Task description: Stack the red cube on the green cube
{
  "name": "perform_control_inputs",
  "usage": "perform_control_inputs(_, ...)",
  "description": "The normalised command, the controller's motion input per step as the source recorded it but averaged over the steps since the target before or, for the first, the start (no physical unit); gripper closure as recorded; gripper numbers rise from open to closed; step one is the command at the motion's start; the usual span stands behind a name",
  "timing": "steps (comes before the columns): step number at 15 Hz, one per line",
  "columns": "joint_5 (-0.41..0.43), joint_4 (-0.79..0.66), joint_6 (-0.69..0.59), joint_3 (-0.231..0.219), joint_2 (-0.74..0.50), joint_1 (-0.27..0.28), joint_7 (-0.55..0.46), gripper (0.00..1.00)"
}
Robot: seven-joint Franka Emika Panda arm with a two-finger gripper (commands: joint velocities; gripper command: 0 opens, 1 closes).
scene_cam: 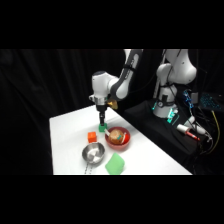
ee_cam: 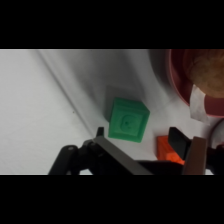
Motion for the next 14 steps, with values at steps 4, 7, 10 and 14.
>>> perform_control_inputs(4,0.093,0.15,0.21,-0.048,0.26,0.061,0.06,0.0)
perform_control_inputs(7,0.103,0.12,0.16,-0.053,0.21,0.037,0.01,0.0)
perform_control_inputs(10,0.088,0.1,0.13,-0.054,0.15,0.038,-0.01,0.28)
perform_control_inputs(14,0.024,0.08,0.1,-0.1,0.07,0.093,0.0,0.61)
